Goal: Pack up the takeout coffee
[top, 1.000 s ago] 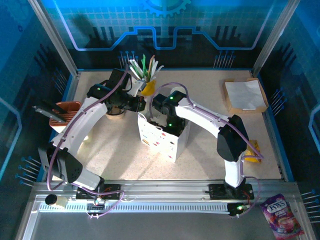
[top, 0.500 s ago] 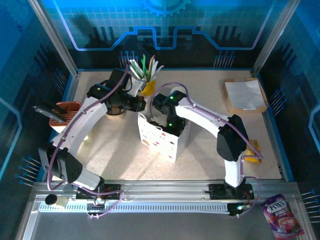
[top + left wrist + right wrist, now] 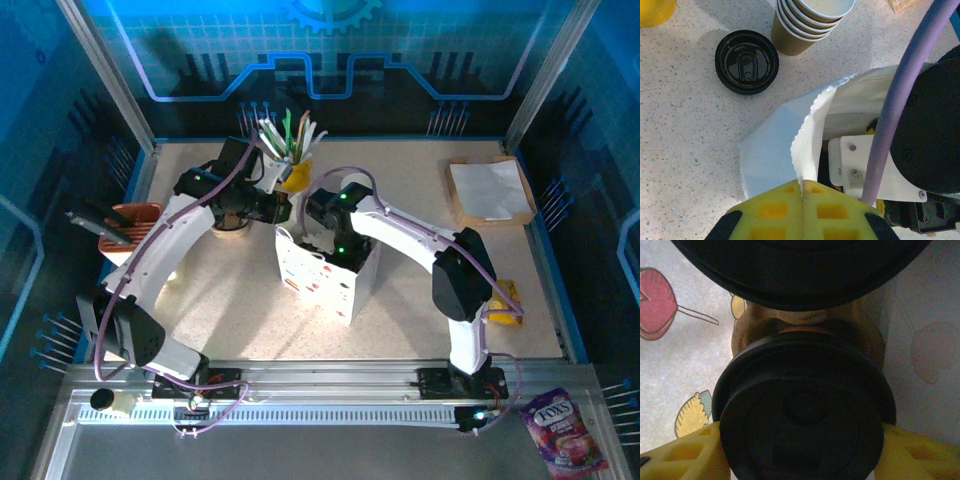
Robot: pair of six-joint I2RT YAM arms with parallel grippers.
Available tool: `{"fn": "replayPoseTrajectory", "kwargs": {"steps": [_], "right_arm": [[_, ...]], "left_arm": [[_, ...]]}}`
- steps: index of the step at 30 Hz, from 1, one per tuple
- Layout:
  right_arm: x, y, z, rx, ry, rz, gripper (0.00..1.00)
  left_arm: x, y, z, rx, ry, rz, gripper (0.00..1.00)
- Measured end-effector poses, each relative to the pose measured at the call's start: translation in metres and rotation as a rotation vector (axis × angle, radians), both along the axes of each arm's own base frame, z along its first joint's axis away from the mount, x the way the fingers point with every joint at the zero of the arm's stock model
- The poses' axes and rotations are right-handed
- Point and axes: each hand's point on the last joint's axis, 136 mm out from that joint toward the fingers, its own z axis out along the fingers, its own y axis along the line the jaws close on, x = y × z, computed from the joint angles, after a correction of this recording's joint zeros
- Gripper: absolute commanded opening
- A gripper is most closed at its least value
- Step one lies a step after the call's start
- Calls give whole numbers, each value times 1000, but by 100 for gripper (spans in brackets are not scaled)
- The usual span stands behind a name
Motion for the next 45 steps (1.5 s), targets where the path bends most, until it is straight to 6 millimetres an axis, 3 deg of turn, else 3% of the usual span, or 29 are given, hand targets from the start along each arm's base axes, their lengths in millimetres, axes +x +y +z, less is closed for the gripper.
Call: {"fn": "replayPoseTrajectory", "kwargs": {"steps": [11,25,39,45], "right_arm": [[-1,-1,-2,2,5,-3,51],[1,6,8,34,-35,-2,79],[0,17,40,144,-92,4,82],[-2,25,62,230,-119,8,82]], "left_arm": [[0,0,0,-1,0,-1,0],[0,-1,0,-3,1,-3,0],[-3,0,0,-3,-1,-2,0],[-4,1,1,-3,-2,-2,0]]}}
